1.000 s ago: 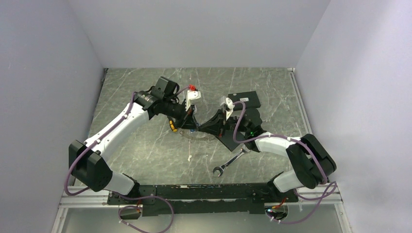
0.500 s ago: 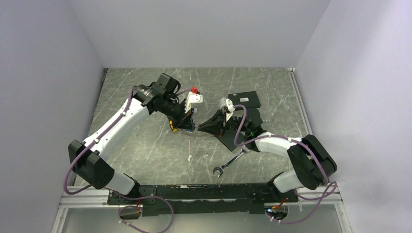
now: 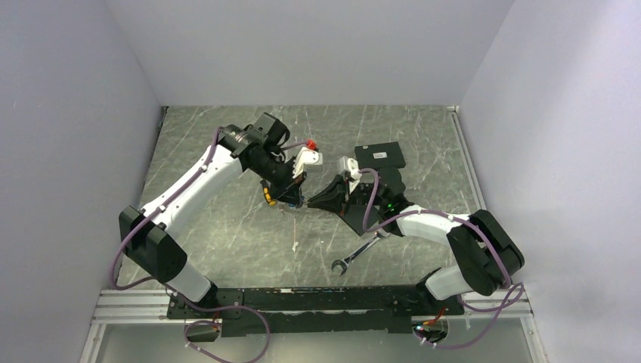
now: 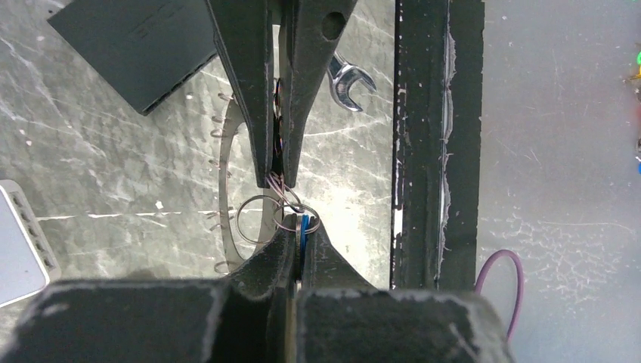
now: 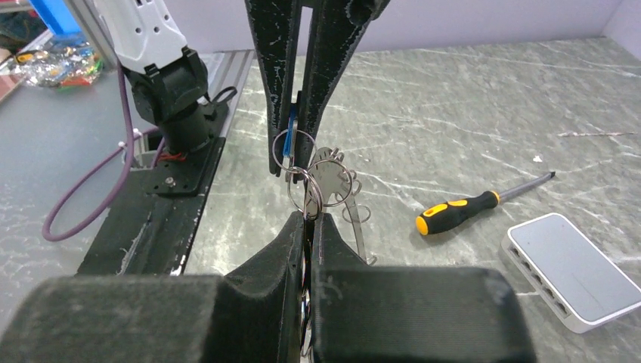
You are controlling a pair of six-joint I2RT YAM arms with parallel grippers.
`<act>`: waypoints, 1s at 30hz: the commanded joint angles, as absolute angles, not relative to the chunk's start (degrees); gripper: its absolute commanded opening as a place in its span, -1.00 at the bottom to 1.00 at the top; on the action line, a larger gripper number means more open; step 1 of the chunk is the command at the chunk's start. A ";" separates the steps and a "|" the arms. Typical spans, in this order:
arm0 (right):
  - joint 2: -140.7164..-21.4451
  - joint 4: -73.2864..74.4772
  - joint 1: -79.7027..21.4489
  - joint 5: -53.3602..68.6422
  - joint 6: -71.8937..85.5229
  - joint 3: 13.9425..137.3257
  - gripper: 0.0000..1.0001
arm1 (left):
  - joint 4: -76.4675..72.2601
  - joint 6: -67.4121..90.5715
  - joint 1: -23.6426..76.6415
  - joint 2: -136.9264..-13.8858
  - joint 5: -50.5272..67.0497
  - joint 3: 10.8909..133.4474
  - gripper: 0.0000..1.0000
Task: Remove the keys from the keyring
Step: Remove the key from the keyring.
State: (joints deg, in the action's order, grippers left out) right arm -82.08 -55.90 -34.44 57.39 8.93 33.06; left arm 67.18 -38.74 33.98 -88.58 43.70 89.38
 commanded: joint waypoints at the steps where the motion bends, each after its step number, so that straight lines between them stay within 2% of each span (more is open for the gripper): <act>1: -80.74 -51.86 -35.28 63.15 4.04 34.35 -1.00 | 65.91 -38.61 33.20 -90.51 45.34 93.52 -1.00; 9: -80.12 -36.85 -35.81 63.63 -10.32 37.88 -1.00 | 66.13 -32.88 32.17 -94.64 48.47 96.14 -1.00; 18: -79.09 -13.48 -36.25 62.19 -29.47 44.25 -1.00 | 69.66 -30.40 31.94 -98.69 50.71 97.21 -1.00; 29: -78.40 -4.11 -36.21 58.46 -36.99 48.75 -1.00 | 74.03 -28.41 31.38 -100.94 55.85 95.66 -1.00; 30: -78.34 -4.17 -36.16 57.64 -36.28 49.18 -0.82 | 73.56 -27.13 31.38 -100.65 56.37 94.96 -1.00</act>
